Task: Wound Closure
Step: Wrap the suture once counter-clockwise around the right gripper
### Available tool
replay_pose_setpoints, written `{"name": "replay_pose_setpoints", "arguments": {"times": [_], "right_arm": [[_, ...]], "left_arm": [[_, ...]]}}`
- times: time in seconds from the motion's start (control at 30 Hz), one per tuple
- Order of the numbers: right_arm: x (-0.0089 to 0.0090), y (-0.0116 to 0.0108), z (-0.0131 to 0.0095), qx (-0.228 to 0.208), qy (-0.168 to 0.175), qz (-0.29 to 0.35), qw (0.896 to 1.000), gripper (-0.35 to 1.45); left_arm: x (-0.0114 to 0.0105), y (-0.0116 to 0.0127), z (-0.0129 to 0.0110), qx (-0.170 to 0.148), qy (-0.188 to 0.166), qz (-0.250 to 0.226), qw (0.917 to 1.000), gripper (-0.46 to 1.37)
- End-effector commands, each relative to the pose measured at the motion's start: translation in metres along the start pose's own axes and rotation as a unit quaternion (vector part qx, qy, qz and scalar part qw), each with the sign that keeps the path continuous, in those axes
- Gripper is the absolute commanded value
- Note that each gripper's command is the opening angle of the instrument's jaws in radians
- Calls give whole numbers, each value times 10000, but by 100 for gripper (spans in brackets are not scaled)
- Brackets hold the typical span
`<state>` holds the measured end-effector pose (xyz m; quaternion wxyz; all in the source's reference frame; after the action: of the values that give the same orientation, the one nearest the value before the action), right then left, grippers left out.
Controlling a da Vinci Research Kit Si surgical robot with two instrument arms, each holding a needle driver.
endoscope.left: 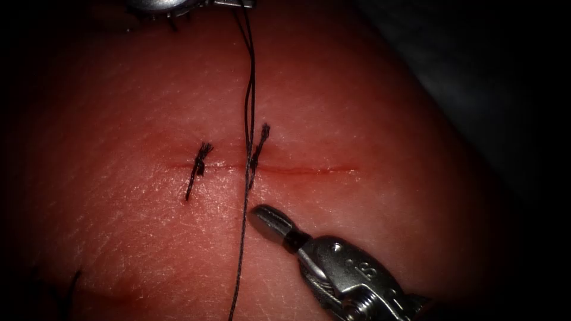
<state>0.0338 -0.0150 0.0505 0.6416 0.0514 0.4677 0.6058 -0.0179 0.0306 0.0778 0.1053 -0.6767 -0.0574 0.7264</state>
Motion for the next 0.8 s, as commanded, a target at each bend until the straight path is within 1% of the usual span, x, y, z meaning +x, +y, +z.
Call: {"name": "replay_pose_setpoints", "arguments": {"times": [0.03,0.23,0.47,0.57,0.6,0.63,0.8], "right_arm": [[0,0,0,-33,3,-4,10000,-35],[2,5,-2,-20,-12,-126,9999,-35],[8,21,-9,33,-54,-291,9996,-35],[11,27,-10,47,-69,-324,9994,-35],[14,30,-10,47,-79,-323,9994,-35],[16,31,-9,44,-86,-350,9993,-35],[26,33,-4,31,-131,-447,9989,-35]], "left_arm": [[1,1,0,-59,13,-1,10000,-35],[4,9,-4,-100,31,-4,9999,-35],[14,28,-14,-280,137,-131,9994,-35],[21,41,-19,-396,207,-194,9988,-35],[27,52,-23,-454,238,-200,9985,-35],[31,58,-25,-484,255,-205,9983,-35],[49,78,-32,-581,349,-235,9974,-35]]}}
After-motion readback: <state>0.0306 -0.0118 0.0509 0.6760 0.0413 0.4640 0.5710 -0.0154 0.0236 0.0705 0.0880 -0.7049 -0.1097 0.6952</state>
